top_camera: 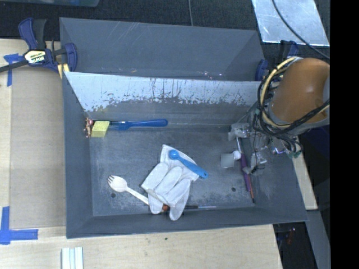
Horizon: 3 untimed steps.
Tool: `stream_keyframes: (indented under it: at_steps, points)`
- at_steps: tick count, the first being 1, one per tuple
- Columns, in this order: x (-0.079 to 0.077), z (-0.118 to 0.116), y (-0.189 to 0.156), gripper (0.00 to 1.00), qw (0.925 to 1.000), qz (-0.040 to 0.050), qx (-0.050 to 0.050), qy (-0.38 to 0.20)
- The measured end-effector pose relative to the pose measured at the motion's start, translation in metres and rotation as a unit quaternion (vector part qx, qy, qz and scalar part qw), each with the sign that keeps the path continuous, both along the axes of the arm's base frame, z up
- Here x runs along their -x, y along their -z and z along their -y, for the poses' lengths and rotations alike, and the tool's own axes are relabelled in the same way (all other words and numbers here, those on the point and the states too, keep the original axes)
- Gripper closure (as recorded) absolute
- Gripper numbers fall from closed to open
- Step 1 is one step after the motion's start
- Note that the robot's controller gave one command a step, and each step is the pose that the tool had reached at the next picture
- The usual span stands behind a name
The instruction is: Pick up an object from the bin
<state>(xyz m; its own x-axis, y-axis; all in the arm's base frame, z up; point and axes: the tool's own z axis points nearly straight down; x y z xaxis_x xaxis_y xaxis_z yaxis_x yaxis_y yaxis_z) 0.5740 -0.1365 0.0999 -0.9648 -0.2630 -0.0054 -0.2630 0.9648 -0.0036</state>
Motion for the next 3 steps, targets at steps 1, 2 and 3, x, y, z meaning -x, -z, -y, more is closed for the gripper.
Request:
stream_keyframes:
  at_steps: [1,2,3]
  points:
    - [-0.001,0.002,-0.040,0.00,0.9939,0.0041,0.002,-0.110]
    - [0.002,-0.012,0.000,0.00,0.9992,-0.0017,-0.001,0.039]
    - [-0.016,-0.018,0.030,0.00,0.9783,0.0060,0.003,-0.207]
